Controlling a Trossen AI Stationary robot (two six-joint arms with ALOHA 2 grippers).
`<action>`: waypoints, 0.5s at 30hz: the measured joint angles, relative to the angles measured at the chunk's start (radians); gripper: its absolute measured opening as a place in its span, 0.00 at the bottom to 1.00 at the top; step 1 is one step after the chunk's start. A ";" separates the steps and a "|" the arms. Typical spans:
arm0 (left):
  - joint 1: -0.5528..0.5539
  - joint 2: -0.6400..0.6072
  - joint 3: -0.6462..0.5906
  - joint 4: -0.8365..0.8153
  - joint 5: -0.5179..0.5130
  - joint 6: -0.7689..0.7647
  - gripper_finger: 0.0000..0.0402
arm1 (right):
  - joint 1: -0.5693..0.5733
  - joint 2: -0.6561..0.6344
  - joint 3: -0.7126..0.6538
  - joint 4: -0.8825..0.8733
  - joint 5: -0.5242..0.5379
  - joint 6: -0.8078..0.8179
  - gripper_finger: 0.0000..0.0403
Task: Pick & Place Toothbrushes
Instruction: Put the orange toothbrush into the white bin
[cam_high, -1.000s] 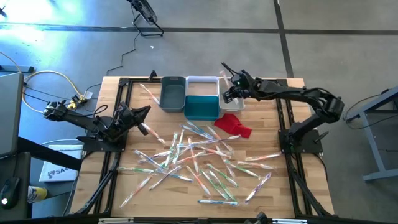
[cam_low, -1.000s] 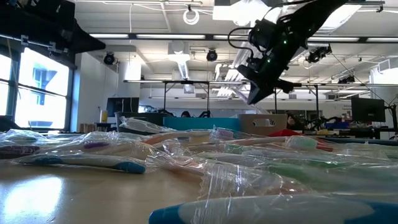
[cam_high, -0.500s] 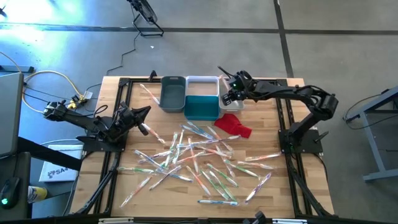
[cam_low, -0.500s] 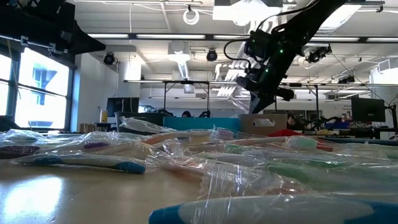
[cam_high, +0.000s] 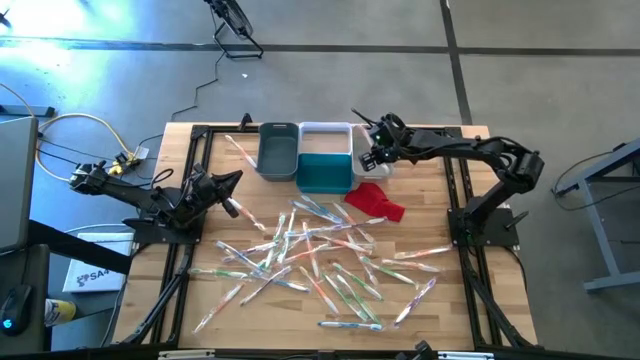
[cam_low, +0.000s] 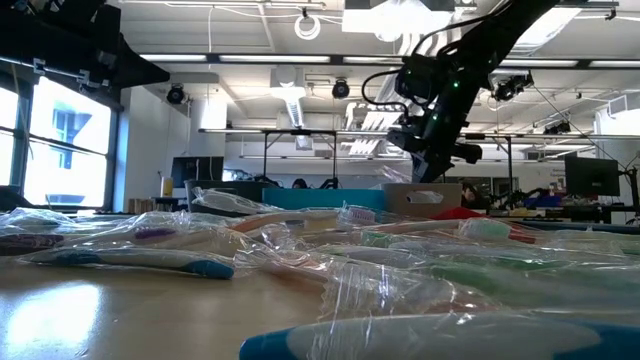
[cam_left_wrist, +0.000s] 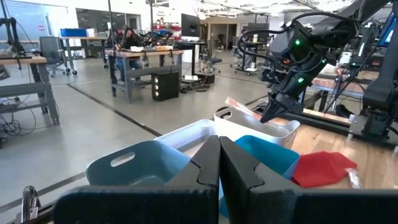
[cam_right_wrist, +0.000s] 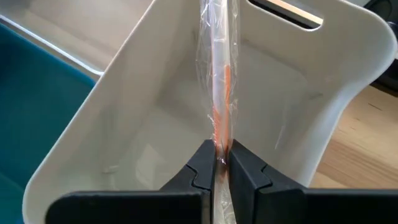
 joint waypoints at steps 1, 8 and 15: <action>0.000 0.000 0.000 0.000 0.000 0.000 0.00 | 0.000 0.000 0.000 -0.001 0.000 0.000 0.04; 0.000 0.000 0.000 -0.008 0.000 0.000 0.00 | 0.000 0.000 0.000 0.006 0.015 -0.003 0.04; 0.000 0.000 0.000 -0.008 0.000 -0.001 0.00 | 0.003 0.000 0.000 0.009 0.046 -0.003 0.08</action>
